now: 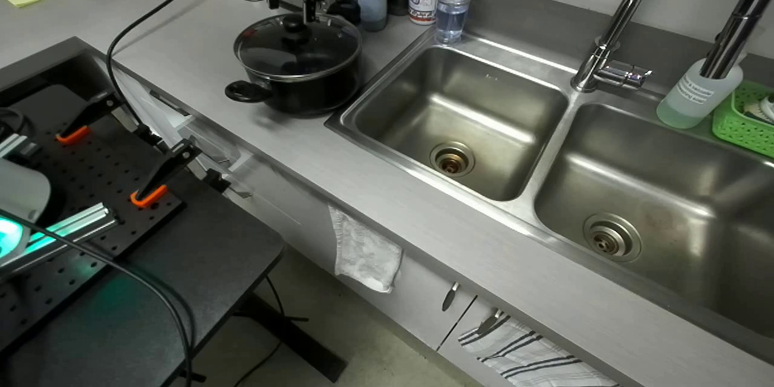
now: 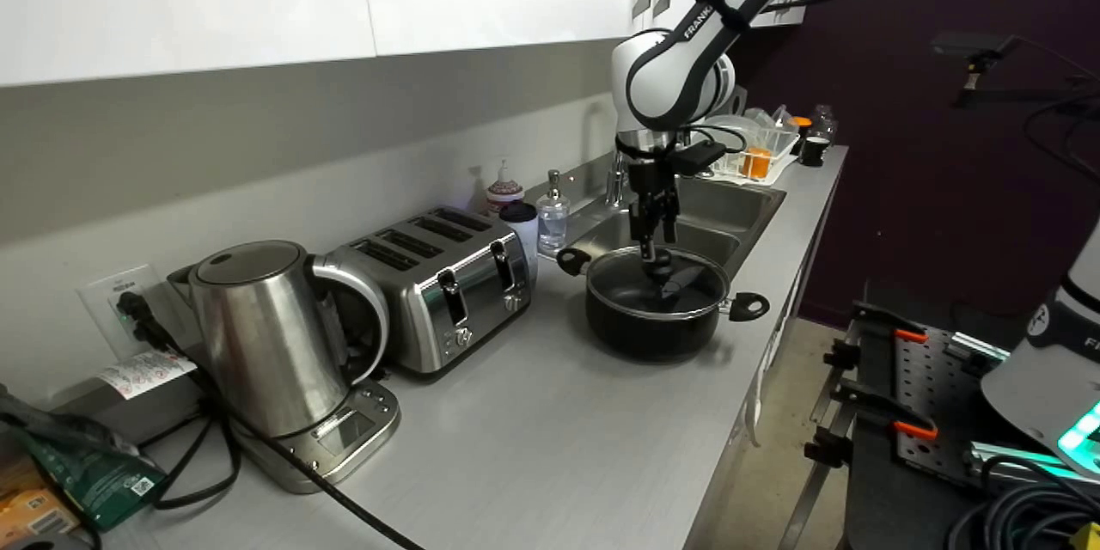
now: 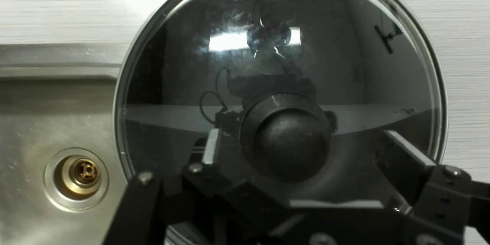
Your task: Place the lid on the pot
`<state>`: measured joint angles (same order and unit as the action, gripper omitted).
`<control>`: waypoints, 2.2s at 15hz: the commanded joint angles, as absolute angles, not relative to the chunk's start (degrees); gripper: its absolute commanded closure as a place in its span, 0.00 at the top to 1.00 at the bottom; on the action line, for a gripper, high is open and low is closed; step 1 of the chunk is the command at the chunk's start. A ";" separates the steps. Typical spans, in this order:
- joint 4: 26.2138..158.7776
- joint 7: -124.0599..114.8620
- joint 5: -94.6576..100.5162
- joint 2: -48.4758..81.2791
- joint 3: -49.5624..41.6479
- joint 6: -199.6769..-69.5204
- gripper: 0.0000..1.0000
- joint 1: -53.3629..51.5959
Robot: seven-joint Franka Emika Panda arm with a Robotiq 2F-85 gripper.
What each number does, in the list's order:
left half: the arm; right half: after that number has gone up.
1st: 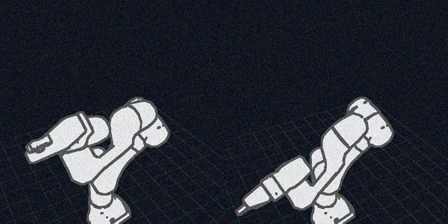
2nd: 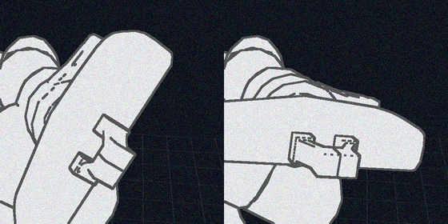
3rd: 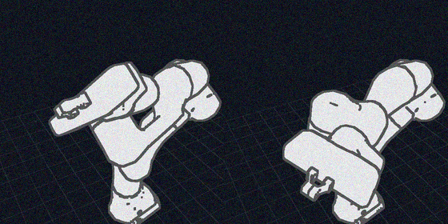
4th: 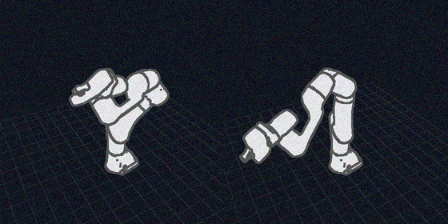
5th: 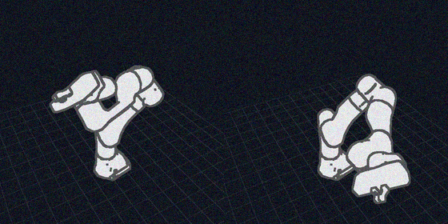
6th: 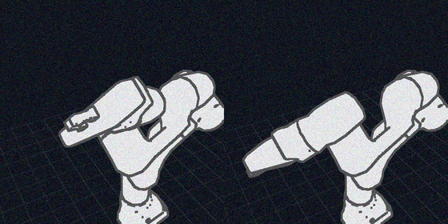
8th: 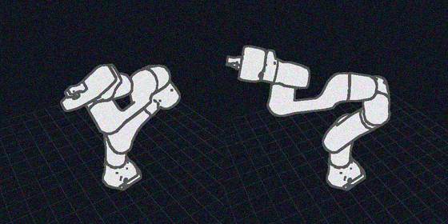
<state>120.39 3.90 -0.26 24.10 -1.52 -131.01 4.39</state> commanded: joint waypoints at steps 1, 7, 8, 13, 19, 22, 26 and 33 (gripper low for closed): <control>119.38 5.13 0.51 23.75 -1.68 -128.97 1.00 4.20; 120.89 8.34 0.95 22.79 -1.18 -130.05 1.00 4.42; 121.31 9.12 1.06 22.51 -1.12 -130.51 1.00 4.43; 123.71 12.29 1.01 21.42 -0.85 -132.75 1.00 4.61; 123.19 12.06 0.32 22.81 -0.92 -133.78 1.00 4.54; 123.70 12.14 0.32 22.49 -0.92 -134.18 1.00 4.54; 123.72 12.17 0.32 22.43 -0.92 -134.23 1.00 4.54; 124.54 12.42 0.19 22.22 -0.74 -135.28 1.00 4.56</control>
